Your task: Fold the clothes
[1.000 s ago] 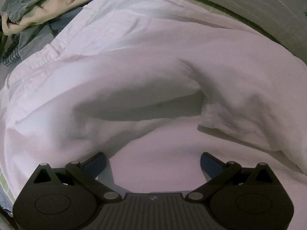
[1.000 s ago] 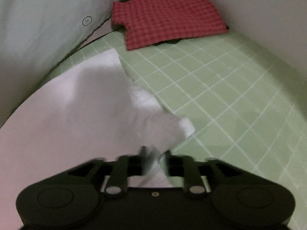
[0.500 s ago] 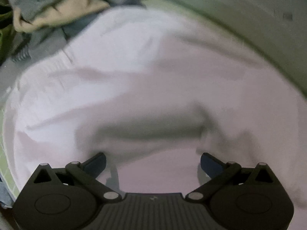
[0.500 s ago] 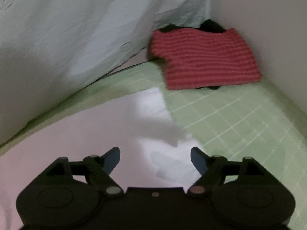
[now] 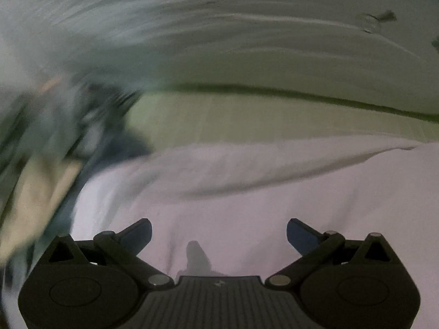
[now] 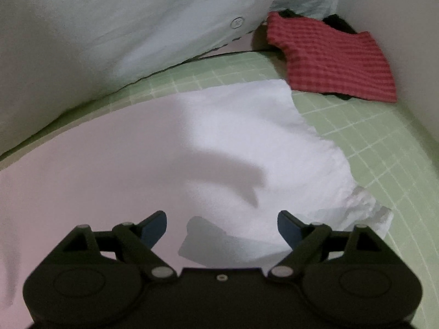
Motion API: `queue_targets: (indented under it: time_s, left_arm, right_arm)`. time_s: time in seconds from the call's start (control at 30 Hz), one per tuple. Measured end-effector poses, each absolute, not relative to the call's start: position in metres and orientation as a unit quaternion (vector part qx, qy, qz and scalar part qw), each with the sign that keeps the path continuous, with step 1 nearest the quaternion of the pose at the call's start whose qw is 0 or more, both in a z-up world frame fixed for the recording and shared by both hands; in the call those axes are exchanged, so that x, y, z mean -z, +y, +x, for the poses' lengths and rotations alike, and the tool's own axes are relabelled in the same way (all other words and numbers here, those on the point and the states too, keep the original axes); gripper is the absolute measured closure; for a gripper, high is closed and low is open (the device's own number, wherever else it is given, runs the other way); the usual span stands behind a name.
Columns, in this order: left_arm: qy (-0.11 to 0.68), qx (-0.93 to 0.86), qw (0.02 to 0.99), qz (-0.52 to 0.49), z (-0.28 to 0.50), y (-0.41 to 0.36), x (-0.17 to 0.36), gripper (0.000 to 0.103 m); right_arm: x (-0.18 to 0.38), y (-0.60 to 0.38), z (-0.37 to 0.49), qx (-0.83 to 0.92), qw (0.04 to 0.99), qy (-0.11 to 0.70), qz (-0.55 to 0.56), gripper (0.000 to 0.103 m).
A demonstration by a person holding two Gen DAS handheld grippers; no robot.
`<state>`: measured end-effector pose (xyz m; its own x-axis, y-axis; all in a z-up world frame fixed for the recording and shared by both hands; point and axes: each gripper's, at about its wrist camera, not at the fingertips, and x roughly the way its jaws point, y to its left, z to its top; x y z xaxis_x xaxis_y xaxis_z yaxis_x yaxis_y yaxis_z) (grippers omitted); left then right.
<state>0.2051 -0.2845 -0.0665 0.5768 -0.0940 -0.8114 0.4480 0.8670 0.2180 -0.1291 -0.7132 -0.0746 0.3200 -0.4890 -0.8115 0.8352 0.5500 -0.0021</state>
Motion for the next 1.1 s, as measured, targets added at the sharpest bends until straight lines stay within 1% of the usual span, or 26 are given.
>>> queue_targets:
  time_s: [0.13, 0.27, 0.33, 0.37, 0.4, 0.43, 0.47, 0.5, 0.6, 0.73, 0.77, 0.8, 0.83, 0.87, 0.9, 0.93, 0.97, 1.0, 1.1]
  left_arm:
    - [0.387, 0.243, 0.845, 0.279, 0.221, -0.330, 0.089, 0.000]
    - [0.344, 0.287, 0.832, 0.328, 0.219, -0.359, 0.105, 0.000]
    - [0.321, 0.308, 0.824, 0.351, 0.218, -0.374, 0.113, 0.003]
    - [0.322, 0.309, 0.828, 0.340, 0.221, -0.375, 0.113, 0.011]
    - [0.330, 0.317, 0.831, 0.317, 0.225, -0.375, 0.112, 0.030]
    - [0.337, 0.318, 0.833, 0.302, 0.229, -0.374, 0.111, 0.042]
    - [0.344, 0.318, 0.835, 0.287, 0.232, -0.374, 0.110, 0.071]
    - [0.350, 0.319, 0.837, 0.272, 0.236, -0.374, 0.109, 0.093]
    - [0.363, 0.311, 0.848, 0.229, 0.249, -0.372, 0.105, 0.098]
    - [0.361, 0.275, 0.873, 0.178, 0.270, -0.364, 0.095, 0.098]
    - [0.365, 0.268, 0.874, 0.175, 0.272, -0.363, 0.094, 0.094]
    - [0.370, 0.261, 0.875, 0.172, 0.274, -0.362, 0.092, 0.084]
    - [0.374, 0.255, 0.875, 0.169, 0.277, -0.362, 0.091, 0.078]
    - [0.379, 0.248, 0.876, 0.167, 0.279, -0.361, 0.090, 0.067]
    - [0.383, 0.241, 0.876, 0.164, 0.281, -0.361, 0.089, 0.051]
    - [0.380, 0.244, 0.879, 0.154, 0.274, -0.354, 0.083, 0.041]
    - [0.376, 0.246, 0.882, 0.143, 0.267, -0.348, 0.077, 0.024]
    - [0.372, 0.248, 0.885, 0.133, 0.259, -0.341, 0.070, 0.017]
    - [0.378, 0.241, 0.890, 0.085, 0.229, -0.315, 0.050, 0.015]
  right_arm:
    - [0.069, -0.706, -0.124, 0.453, 0.767, 0.389, 0.234, 0.014]
    - [0.064, -0.698, -0.122, 0.463, 0.760, 0.396, 0.227, 0.014]
    - [0.063, -0.698, -0.120, 0.470, 0.755, 0.403, 0.214, 0.014]
    - [0.062, -0.698, -0.121, 0.473, 0.753, 0.405, 0.210, 0.014]
    - [0.061, -0.699, -0.121, 0.476, 0.751, 0.407, 0.207, 0.014]
    - [0.060, -0.698, -0.121, 0.479, 0.750, 0.408, 0.205, 0.014]
    - [0.059, -0.697, -0.121, 0.480, 0.750, 0.408, 0.202, 0.014]
    - [0.058, -0.696, -0.122, 0.480, 0.750, 0.409, 0.198, 0.014]
    - [0.056, -0.691, -0.121, 0.478, 0.752, 0.417, 0.178, 0.014]
    - [0.055, -0.685, -0.117, 0.475, 0.755, 0.431, 0.136, 0.014]
    - [0.055, -0.685, -0.117, 0.474, 0.757, 0.431, 0.129, 0.014]
    - [0.055, -0.684, -0.116, 0.472, 0.758, 0.432, 0.125, 0.014]
    - [0.055, -0.684, -0.116, 0.470, 0.760, 0.432, 0.123, 0.014]
    - [0.056, -0.684, -0.116, 0.466, 0.762, 0.432, 0.124, 0.014]
    - [0.057, -0.683, -0.116, 0.462, 0.764, 0.432, 0.126, 0.014]
    - [0.057, -0.683, -0.117, 0.458, 0.767, 0.431, 0.128, 0.014]
    - [0.058, -0.682, -0.119, 0.455, 0.769, 0.430, 0.128, 0.014]
    - [0.058, -0.681, -0.121, 0.452, 0.771, 0.429, 0.129, 0.014]
    - [0.059, -0.680, -0.131, 0.451, 0.774, 0.426, 0.130, 0.014]
